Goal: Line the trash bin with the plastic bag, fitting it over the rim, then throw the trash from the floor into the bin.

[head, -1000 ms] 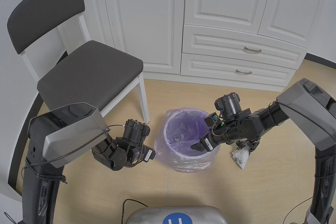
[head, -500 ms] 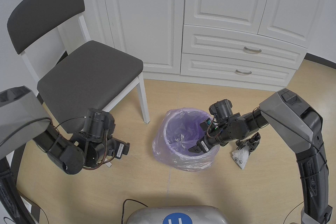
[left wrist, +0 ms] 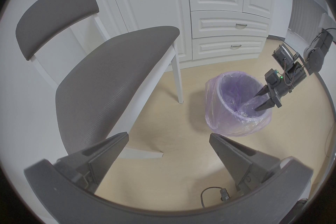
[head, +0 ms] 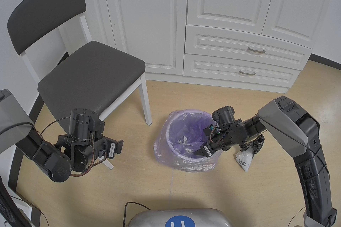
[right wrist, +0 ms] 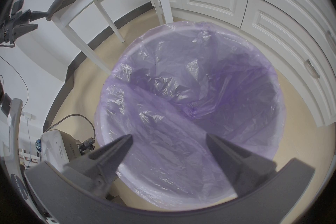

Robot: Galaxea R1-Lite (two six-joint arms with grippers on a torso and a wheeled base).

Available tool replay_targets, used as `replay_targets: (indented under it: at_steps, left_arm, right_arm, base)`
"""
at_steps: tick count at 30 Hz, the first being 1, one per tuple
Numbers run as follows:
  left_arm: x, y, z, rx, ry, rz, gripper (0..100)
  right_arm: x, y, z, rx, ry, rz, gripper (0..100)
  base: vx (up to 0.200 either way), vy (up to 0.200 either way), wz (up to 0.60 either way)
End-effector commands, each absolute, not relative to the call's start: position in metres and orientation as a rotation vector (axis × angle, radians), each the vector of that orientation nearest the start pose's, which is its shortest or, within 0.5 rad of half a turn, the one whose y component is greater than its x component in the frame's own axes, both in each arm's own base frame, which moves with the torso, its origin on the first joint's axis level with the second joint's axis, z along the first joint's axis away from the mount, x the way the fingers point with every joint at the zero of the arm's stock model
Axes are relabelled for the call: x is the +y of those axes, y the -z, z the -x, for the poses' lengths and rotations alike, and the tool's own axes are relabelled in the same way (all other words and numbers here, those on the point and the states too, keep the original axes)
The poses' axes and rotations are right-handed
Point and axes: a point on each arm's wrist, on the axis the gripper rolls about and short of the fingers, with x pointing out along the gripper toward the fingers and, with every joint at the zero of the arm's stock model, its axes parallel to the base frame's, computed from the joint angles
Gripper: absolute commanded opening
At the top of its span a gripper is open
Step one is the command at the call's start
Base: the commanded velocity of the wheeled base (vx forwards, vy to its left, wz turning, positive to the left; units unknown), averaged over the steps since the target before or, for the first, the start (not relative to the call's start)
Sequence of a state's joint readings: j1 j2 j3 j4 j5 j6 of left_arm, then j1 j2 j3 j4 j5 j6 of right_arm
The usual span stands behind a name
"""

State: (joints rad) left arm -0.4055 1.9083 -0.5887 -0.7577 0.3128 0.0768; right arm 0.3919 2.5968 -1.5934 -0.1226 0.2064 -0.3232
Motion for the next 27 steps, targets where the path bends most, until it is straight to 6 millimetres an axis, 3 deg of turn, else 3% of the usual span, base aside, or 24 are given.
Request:
replay_targets:
  at_steps: [1,8,18,22,27]
  left_arm:
    - [-0.112,-0.082,-0.280,0.511,0.108,-0.270,100]
    - [-0.111,-0.083,-0.277,0.510,0.105,-0.268,100]
    - [-0.107,-0.093,-0.271,0.483,0.100,-0.254,100]
    - [-0.107,-0.093,-0.269,0.483,0.103,-0.255,100]
    - [-0.111,-0.089,-0.270,0.480,0.097,-0.265,100]
  right_arm:
    - [0.186,0.022,-0.440,0.782,-0.698,0.375,0]
    - [0.185,0.001,-0.422,0.769,-0.746,0.407,0]
    - [0.175,-0.011,-0.388,0.771,-0.832,0.545,0]
    - [0.177,-0.009,-0.370,0.801,-0.863,0.565,0]
    - [0.184,0.004,-0.362,0.794,-0.880,0.570,0]
  base:
    - [0.000,0.000,0.00]
    - [0.000,0.000,0.00]
    - [0.000,0.000,0.00]
    - [0.000,0.000,0.00]
    - [0.000,0.000,0.00]
